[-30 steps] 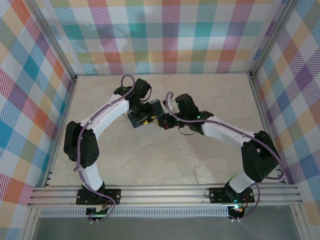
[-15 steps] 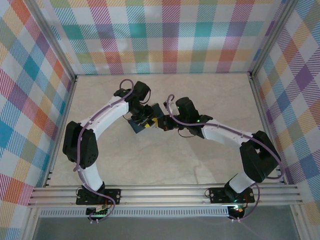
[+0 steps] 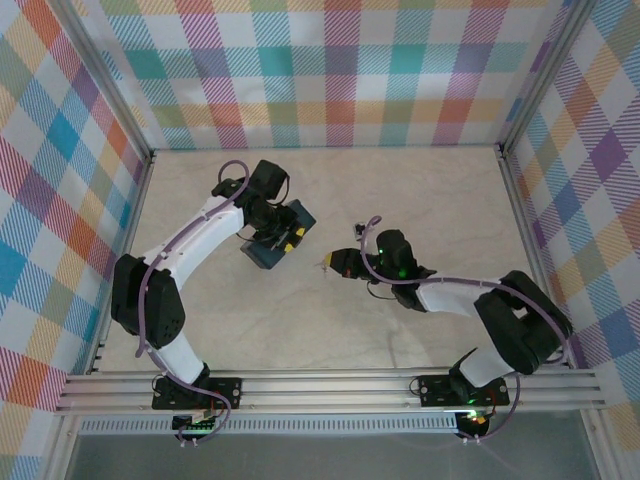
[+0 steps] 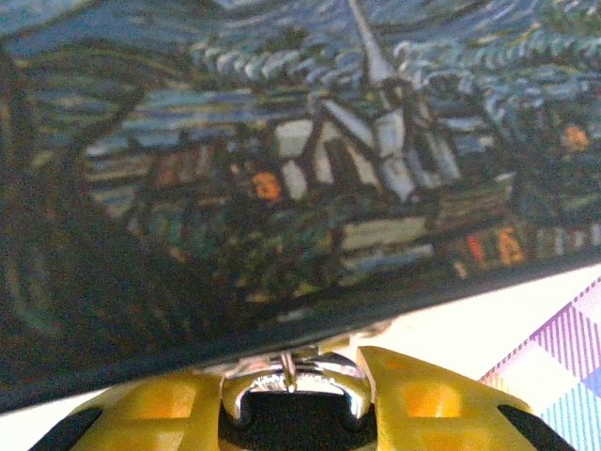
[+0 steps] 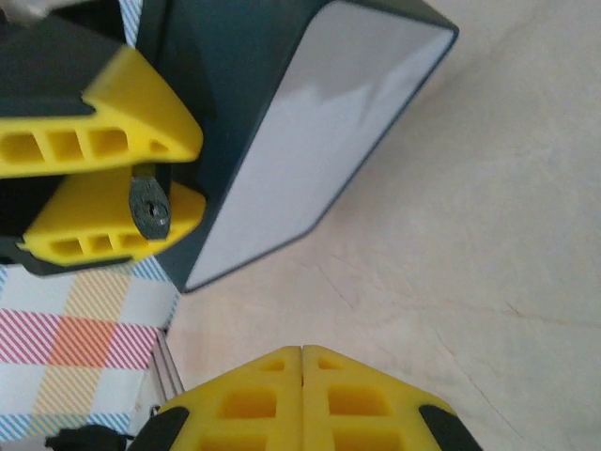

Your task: Unlock the padlock with the key

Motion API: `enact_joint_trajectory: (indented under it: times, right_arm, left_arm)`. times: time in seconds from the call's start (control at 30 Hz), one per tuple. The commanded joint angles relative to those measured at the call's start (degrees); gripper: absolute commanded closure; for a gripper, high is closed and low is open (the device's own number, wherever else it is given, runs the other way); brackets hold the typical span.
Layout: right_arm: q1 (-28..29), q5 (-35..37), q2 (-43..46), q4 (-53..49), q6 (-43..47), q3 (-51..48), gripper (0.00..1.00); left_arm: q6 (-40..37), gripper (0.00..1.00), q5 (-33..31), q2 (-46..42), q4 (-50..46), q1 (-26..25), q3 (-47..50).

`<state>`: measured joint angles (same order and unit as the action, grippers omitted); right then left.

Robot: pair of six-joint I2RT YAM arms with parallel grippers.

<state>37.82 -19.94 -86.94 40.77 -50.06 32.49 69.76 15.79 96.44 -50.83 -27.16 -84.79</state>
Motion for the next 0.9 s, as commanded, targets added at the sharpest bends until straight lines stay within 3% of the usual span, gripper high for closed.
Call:
enact_joint_trajectory:
  times: [0.0, 0.2, 0.4, 0.7, 0.87]
  right_arm:
    - [-0.63, 0.43, -3.46, 20.70, -8.63, -1.72, 1.00]
    - [-0.66, 1.56, -9.19, 32.13, -12.43, -1.96, 1.00]
    - [1.06, 5.07, -4.07, 26.77, -7.42, -2.54, 1.00]
    - [2.75, 6.84, -7.06, 34.66, -7.59, -2.50, 1.00]
    - [4.08, 8.70, -4.99, 31.45, -4.50, -2.51, 1.00]
  left_arm:
    - [2.64, 0.90, 0.18, -2.32, 1.75, 0.05, -1.08]
    - [4.12, 0.90, 1.07, -2.66, 2.81, -0.13, -0.37]
    - [5.74, 0.90, 1.74, -2.76, 3.12, 0.53, 0.58]
    - [9.95, 0.90, 3.71, -3.70, 6.40, 0.53, 2.24]
    - [12.53, 0.90, 3.37, -4.81, 6.64, 0.53, 2.62]
